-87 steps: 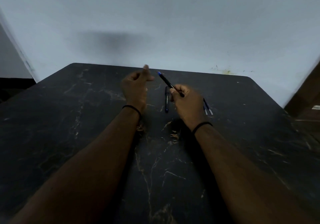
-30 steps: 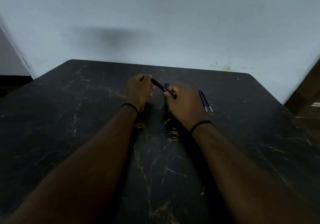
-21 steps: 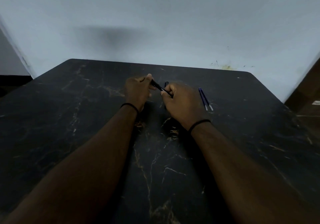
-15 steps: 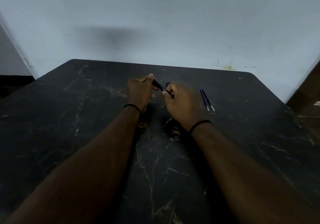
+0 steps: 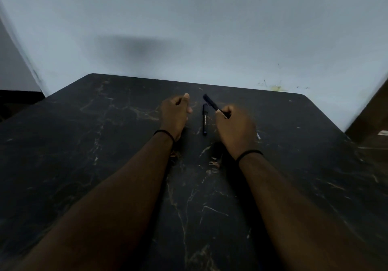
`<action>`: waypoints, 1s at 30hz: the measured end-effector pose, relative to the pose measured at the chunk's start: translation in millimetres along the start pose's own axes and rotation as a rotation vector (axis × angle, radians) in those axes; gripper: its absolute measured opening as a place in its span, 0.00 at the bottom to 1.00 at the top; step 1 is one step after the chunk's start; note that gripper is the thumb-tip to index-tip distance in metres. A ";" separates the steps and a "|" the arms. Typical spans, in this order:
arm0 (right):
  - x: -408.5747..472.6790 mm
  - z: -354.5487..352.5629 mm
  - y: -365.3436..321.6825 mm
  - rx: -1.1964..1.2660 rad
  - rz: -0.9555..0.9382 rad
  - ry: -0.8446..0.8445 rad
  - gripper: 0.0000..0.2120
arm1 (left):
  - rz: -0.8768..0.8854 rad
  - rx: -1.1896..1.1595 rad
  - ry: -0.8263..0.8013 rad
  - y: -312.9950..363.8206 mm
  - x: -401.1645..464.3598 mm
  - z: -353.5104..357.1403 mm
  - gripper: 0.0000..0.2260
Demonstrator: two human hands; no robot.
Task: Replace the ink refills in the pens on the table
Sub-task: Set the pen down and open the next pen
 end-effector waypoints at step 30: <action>16.9 6.6 -11.3 -0.481 0.083 -0.081 0.10 | 0.042 0.284 -0.022 -5.6 2.9 4.3 0.08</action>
Point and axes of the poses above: each hand's wrist, its own x-axis towards the middle knuckle, its own z-axis out of the palm, y = z × x, the point moved 1 cm from there along x, towards the middle knuckle, and after that the axes turned 15 degrees about -y, right-handed, at the moved point
